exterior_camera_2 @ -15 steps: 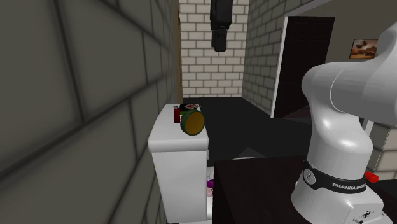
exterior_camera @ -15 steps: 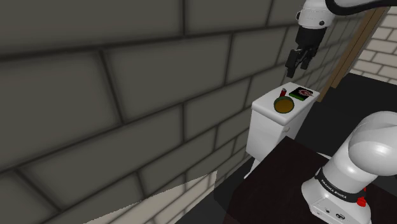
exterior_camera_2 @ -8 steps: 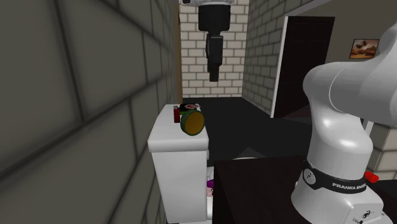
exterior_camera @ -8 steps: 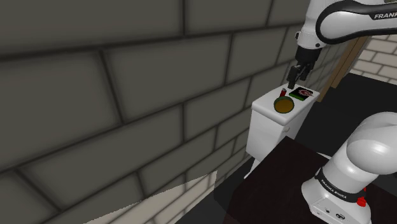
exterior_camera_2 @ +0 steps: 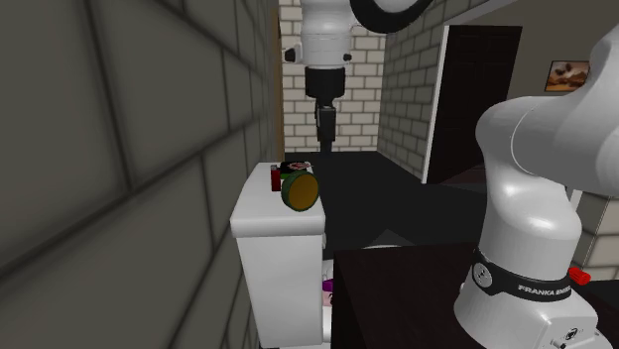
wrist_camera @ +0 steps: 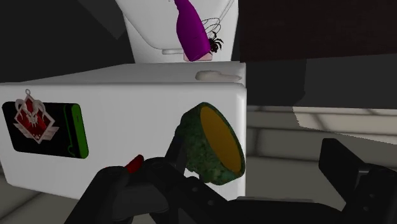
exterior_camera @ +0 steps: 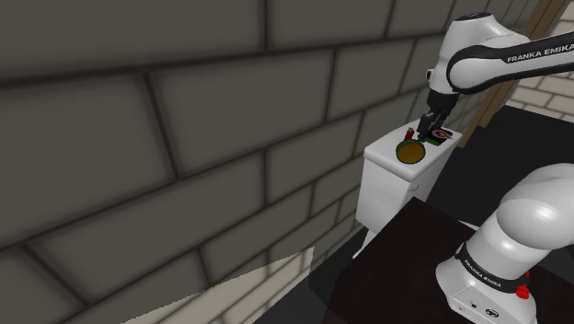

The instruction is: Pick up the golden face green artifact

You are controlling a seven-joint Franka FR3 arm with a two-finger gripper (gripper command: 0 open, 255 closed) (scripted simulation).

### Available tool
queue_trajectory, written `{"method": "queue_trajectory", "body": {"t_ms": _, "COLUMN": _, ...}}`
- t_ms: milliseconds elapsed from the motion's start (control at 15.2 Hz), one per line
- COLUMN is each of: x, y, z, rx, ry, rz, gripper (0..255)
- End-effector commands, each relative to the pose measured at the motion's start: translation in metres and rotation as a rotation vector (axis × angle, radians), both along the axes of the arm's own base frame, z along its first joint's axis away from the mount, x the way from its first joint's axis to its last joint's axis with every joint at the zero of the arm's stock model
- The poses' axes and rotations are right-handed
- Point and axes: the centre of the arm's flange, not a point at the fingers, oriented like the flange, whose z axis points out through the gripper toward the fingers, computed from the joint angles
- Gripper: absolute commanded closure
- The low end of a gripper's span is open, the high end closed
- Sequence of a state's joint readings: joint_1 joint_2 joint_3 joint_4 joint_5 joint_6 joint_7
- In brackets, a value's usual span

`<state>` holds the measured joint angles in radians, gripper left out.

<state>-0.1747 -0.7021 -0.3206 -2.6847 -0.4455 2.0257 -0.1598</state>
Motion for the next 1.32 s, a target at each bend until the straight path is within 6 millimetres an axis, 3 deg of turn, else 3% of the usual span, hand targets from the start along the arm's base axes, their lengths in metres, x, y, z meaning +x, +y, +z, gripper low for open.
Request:
{"method": "queue_trajectory", "body": {"t_ms": 0, "x": 0.004, "y": -0.022, "z": -0.016, "rx": -0.007, "ry": 0.001, "rz": 0.006, "gripper": 0}}
{"method": "queue_trajectory", "body": {"t_ms": 330, "x": 0.006, "y": -0.067, "z": -0.056, "rx": -0.02, "ry": 0.006, "rz": 0.018, "gripper": 0}}
{"method": "queue_trajectory", "body": {"t_ms": 924, "x": 0.006, "y": -0.067, "z": -0.096, "rx": -0.02, "ry": 0.006, "rz": 0.018, "gripper": 0}}
{"method": "queue_trajectory", "body": {"t_ms": 990, "x": 0.006, "y": -0.067, "z": -0.096, "rx": -0.02, "ry": 0.006, "rz": 0.018, "gripper": 255}}
{"method": "queue_trajectory", "body": {"t_ms": 1254, "x": 0.006, "y": -0.067, "z": -0.096, "rx": -0.02, "ry": 0.006, "rz": 0.018, "gripper": 255}}
